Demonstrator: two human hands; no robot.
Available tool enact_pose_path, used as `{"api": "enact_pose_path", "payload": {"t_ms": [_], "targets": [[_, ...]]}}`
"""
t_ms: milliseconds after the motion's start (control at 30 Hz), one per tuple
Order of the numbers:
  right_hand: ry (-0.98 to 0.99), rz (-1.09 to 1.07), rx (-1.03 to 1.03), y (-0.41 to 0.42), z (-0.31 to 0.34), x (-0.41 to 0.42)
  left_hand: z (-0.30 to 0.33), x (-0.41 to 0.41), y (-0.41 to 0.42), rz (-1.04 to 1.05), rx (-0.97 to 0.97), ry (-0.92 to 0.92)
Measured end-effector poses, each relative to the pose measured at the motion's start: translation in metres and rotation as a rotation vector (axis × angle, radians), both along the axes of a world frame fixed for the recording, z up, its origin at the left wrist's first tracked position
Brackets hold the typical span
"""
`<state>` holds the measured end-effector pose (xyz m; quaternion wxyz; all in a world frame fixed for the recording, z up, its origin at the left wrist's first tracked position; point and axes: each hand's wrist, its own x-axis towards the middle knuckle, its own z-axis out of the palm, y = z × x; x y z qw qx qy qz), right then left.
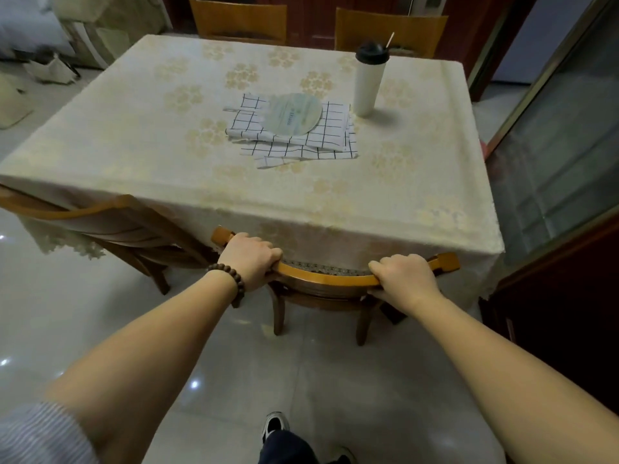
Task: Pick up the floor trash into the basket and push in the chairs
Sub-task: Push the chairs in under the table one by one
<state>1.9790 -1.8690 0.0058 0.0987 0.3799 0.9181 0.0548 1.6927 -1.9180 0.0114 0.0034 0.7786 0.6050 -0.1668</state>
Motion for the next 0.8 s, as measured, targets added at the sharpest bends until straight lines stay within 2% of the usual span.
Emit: {"api": "enact_pose_path", "payload": {"t_ms": [300, 467, 800], "targets": [[-0.003, -0.060, -0.008, 0.005, -0.013, -0.016, -0.013, -0.012, 0.009, 0.005, 0.023, -0.002], [0.135, -0.334, 0.129, -0.020, -0.026, -0.027, -0.029, 0.002, -0.010, 0.197, 0.129, -0.145], [0.294, -0.316, 0.209, -0.025, -0.046, -0.032, -0.035, 0.010, -0.007, 0.263, 0.190, -0.195]]}}
